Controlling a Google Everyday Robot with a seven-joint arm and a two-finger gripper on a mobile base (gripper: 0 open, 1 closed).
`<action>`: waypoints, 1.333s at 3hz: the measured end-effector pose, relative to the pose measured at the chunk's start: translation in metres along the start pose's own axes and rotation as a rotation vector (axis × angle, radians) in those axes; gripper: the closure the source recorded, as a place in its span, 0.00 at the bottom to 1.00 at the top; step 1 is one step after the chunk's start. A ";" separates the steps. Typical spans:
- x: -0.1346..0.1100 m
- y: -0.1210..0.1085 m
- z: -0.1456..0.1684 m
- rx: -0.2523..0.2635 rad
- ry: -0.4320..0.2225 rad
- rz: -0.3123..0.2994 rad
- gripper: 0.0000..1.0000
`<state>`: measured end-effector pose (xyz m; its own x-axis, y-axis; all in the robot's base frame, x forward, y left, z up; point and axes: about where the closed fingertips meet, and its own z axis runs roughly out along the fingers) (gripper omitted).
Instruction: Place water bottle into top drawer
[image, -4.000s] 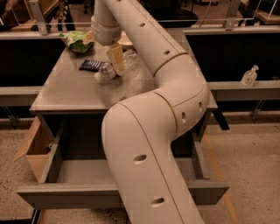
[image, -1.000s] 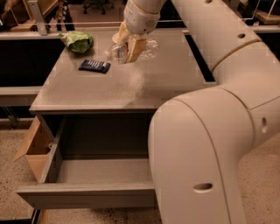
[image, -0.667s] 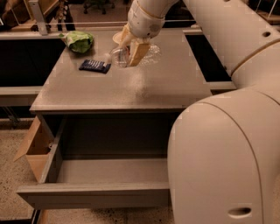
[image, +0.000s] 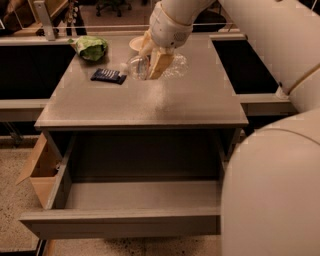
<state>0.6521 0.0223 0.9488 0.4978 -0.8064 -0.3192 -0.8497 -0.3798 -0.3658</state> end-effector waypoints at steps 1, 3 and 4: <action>-0.020 0.032 -0.028 0.048 0.040 0.058 1.00; -0.051 0.140 -0.011 -0.089 0.051 0.192 1.00; -0.065 0.175 0.018 -0.189 0.008 0.239 1.00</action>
Offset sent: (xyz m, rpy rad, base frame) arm -0.1808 -0.0277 -0.0396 -0.1324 0.1647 -0.1987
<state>0.4742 0.0162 0.8896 0.2790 -0.8865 -0.3692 -0.9603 -0.2558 -0.1115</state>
